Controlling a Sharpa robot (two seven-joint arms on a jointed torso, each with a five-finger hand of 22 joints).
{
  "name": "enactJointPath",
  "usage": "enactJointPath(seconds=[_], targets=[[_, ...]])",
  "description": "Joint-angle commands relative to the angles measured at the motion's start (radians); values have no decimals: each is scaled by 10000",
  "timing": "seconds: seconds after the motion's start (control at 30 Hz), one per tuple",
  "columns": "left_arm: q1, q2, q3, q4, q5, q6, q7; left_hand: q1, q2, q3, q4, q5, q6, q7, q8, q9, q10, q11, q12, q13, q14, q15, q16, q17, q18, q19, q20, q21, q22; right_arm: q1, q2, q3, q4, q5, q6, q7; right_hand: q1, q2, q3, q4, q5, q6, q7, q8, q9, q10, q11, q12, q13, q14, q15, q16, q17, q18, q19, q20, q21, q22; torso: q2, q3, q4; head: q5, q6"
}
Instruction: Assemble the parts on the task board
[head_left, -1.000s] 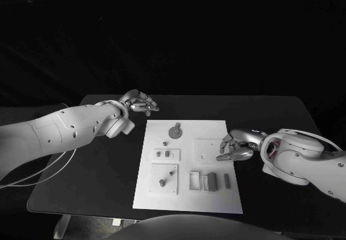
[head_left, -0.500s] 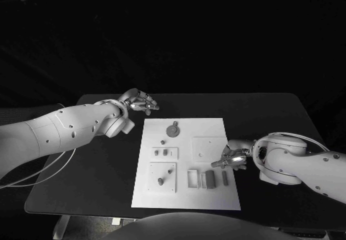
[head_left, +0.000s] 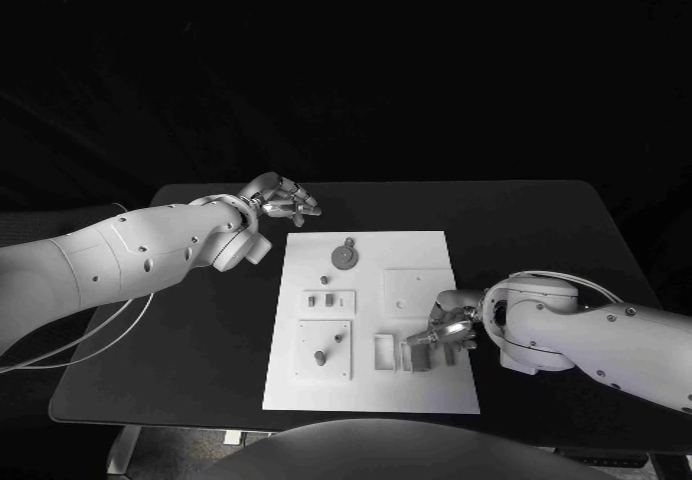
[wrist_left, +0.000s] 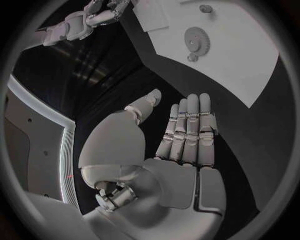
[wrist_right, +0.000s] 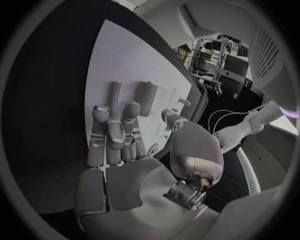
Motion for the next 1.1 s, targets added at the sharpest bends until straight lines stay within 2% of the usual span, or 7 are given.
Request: enactJointPath(seconds=[0.03, 0.27, 0.57, 0.67, 0.8, 0.87, 1.1], targets=[[7, 13, 7, 23, 65, 79, 55, 1, 82, 0, 83, -30, -64, -30, -32, 11, -39, 15, 43, -15, 68, 25, -52, 13, 170, 43, 1, -47, 12, -47, 98, -8, -44, 70, 395, -41, 163, 16, -36, 61, -1, -2, -5, -50, 2, 64, 3, 59, 22, 78, 11, 48, 48, 285, 2, -50, 72, 209, 1, 1, 0, 34, -27], [7, 3, 7, 39, 65, 76, 36, -11, 87, -3, 96, -30, -64, -30, -33, 11, -42, 16, 43, -19, 68, 25, -58, 19, 169, 41, 1, -50, 13, -157, 263, -38, -208, -868, 869, -65, 262, 91, -179, 96, 0, 52, -16, -58, 27, 86, -10, 92, 69, 210, 13, 52, 343, 285, -14, -48, 124, 210, -27, 0, -10, 91, -100], [7, 40, 8, 45, 55, 38, -12, -21, 94, -5, 109, -30, -59, -32, -32, 12, -41, 15, 45, -22, 71, 24, -62, 27, 170, 42, 0, -52, 15, -235, 519, -50, -358, -1282, 717, -163, 478, 300, -428, 80, 6, 137, -45, -79, 57, 135, -34, 132, 131, 330, 7, 54, 618, 285, -37, -49, 198, 205, -28, -2, -9, 129, -175], [7, 40, 8, 53, 55, 36, -14, -23, 94, -6, 111, -30, -58, -32, -32, 12, -41, 15, 46, -22, 71, 24, -63, 29, 170, 42, 0, -52, 16, -242, 562, -53, -377, -1355, 736, -196, 655, 481, -599, -10, 23, 187, -59, -100, 70, 164, -44, 148, 163, 382, 5, 39, 712, 285, -42, -49, 239, 202, -29, -6, -9, 145, -192], [7, 27, 8, 66, 55, 48, -24, -25, 96, -6, 114, -30, -58, -32, -32, 12, -41, 15, 46, -24, 72, 24, -64, 32, 170, 42, 0, -52, 16, -250, 634, -67, -405, -1389, 731, -270, 1014, 746, -770, -343, 112, 236, -65, -133, 77, 180, -54, 154, 194, 431, 13, 11, 799, 285, -65, -43, 273, 197, -30, -6, -9, 164, -192], [8, 30, 8, 66, 55, 48, -26, -27, 95, -7, 115, -30, -57, -33, -32, 12, -41, 15, 46, -24, 72, 24, -65, 33, 170, 43, -1, -52, 17, -257, 678, -83, -429, -1395, 733, -273, 1223, 916, -900, -656, 338, 264, -66, -164, 78, 192, -49, 155, 214, 457, 22, -13, 855, 285, -83, -24, 293, 193, -30, -7, -8, 157, -192], [8, 28, 8, 81, 55, 56, -34, -31, 95, -9, 119, -30, -58, -33, -32, 12, -42, 15, 47, -25, 73, 24, -67, 36, 170, 43, -1, -53, 18, -265, 744, -135, -419, -1423, 716, -321, 1490, 1048, -1089, -1227, 637, 315, -69, -231, 70, 197, -55, 136, 238, 480, 41, -59, 922, 285, -111, 3, 305, 180, -29, -10, -10, 178, -192]])
